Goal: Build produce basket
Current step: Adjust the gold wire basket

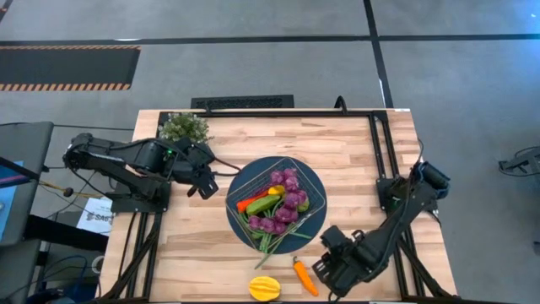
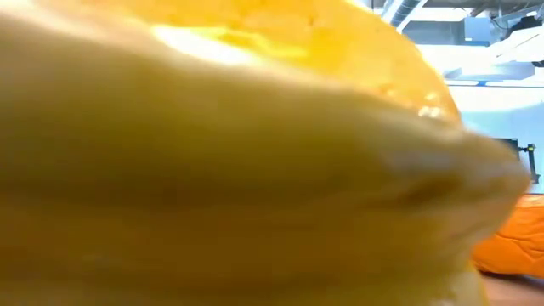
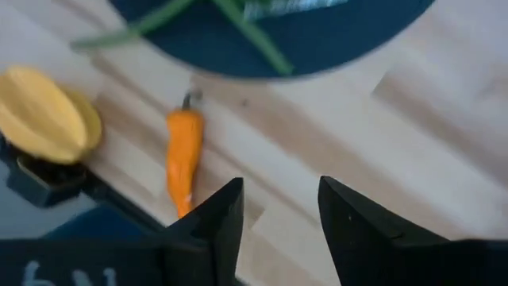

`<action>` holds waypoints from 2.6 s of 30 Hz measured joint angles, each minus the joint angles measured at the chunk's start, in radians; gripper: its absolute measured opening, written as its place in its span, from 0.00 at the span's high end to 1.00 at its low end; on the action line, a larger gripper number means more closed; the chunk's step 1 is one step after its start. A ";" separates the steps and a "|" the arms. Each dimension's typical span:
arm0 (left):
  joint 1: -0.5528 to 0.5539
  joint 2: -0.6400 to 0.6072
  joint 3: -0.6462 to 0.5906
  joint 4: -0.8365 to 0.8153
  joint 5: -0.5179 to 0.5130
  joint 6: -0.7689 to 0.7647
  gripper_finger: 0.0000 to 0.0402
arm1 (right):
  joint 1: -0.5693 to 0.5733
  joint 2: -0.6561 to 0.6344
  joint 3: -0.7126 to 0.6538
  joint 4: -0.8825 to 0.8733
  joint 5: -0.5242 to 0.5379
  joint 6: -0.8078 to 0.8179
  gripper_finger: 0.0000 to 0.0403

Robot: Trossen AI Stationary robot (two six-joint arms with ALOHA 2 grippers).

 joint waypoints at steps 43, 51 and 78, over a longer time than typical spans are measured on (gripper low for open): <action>-0.329 0.077 -0.388 0.522 0.200 -0.128 0.47 | -0.138 -0.209 0.000 -0.162 0.277 -0.247 0.64; -0.284 0.077 -0.422 0.525 0.049 -0.143 0.47 | -0.145 -0.208 0.000 -0.178 0.277 -0.245 0.67; -0.001 0.077 -0.422 0.522 -0.013 0.147 0.47 | -0.157 -0.207 0.000 -0.184 0.277 -0.244 0.67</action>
